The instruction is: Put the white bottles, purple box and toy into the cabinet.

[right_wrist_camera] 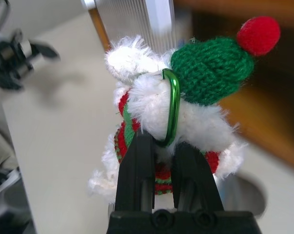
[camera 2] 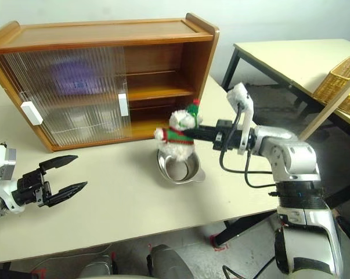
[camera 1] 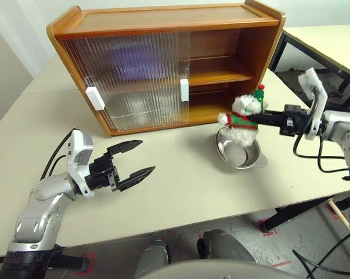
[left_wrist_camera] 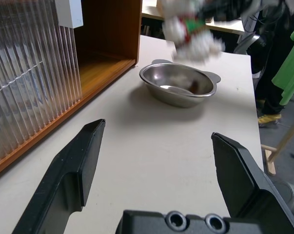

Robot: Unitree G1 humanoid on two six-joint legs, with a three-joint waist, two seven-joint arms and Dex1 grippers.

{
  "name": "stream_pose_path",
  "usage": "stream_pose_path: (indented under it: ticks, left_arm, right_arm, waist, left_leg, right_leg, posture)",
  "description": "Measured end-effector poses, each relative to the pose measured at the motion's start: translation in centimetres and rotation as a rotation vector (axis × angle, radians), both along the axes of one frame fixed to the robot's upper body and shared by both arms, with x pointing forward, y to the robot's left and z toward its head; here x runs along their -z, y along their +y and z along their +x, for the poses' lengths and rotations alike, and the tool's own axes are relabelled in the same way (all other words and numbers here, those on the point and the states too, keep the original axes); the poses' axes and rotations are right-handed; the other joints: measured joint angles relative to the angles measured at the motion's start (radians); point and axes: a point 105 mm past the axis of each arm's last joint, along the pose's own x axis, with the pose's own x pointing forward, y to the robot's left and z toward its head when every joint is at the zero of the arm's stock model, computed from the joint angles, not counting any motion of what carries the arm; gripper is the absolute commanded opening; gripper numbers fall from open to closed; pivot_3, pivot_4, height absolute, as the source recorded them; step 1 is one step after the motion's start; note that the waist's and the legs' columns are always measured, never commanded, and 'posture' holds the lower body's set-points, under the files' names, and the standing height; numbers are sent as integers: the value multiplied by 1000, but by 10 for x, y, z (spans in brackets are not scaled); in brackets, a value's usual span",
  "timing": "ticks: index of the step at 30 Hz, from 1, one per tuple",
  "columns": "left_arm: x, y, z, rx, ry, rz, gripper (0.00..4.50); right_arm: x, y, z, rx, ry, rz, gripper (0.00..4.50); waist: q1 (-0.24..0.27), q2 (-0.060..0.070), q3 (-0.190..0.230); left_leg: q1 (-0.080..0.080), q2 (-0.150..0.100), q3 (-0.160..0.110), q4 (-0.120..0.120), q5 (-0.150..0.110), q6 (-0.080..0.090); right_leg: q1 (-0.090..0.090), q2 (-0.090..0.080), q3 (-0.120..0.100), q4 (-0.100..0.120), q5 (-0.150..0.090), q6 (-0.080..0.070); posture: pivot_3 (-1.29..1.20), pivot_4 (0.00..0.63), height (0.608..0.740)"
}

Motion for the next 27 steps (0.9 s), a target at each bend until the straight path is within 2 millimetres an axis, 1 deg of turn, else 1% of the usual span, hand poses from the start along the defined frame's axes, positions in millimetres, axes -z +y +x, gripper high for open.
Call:
stream_pose_path:
  ticks: [2, 5, 8, 13, 16, 18, 23, 27]
  left_arm:
    - [0, 0, 0, 1, -1, -2, 4500]
    - [1, -1, 0, 3, -2, -4, 4500]
    - [1, -2, 0, 4, -1, -7, 4500]
    - [2, -1, 1, -7, -2, -6, 4500]
    - [3, -1, 0, -14, 0, -6, 4500]
    - [4, 0, 0, -22, 4, -6, 4500]
    - [4, 0, 0, -31, 3, -6, 4500]
    - [4, 0, 0, -34, 0, -6, 4500]
  right_arm:
    - [-14, 4, 7, 5, -50, 24, 201]
    - [-31, 17, 19, 10, -126, 74, 201]
    - [-40, 27, 31, 35, -202, 84, 201]
    - [-44, 37, 55, 101, -318, 89, 201]
    - [-45, 42, 64, 117, -350, 70, 201]
    - [-41, 44, 71, 134, -369, 28, 201]
    - [-32, 50, 86, 176, -388, -15, 201]
    - [-39, 50, 97, 220, -442, -52, 188]
  waist:
    - [0, 0, -1]
    - [0, 1, -1]
    - [0, 1, -1]
    - [4, 2, -2]
    - [6, 2, -2]
    - [7, 2, -2]
    - [7, 2, -2]
    - [7, 2, -1]
  left_leg:
    - [0, 0, -1, 0, 0, 0]
    - [0, 1, -1, -1, 0, 0]
    - [-1, 2, -1, -1, 0, 0]
    - [-1, 2, -2, -1, 0, 0]
    - [-2, 3, -2, -1, 0, 0]
    - [-2, 3, -2, -1, 0, 0]
    - [-3, 4, -2, -2, 0, 0]
    - [-3, 5, -2, -2, 0, 1]
  right_leg:
    - [0, 0, 0, 0, 0, 0]
    - [-1, 0, 0, 0, 1, -1]
    - [-2, 0, -1, 0, 2, -1]
    - [-4, 0, -1, 0, 8, 2]
    - [-5, -1, -1, 0, 9, -1]
    - [-5, -1, -1, 0, 13, -8]
    - [-7, -1, -1, 0, 15, -11]
    - [-8, -1, -1, 0, 15, -13]
  posture:
    - [-190, 0, 740]
    - [-184, 0, 740]
    - [-177, 0, 740]
    - [-162, 0, 740]
    - [-159, 1, 740]
    - [-157, 1, 740]
    - [-154, 4, 740]
    - [-153, 5, 740]
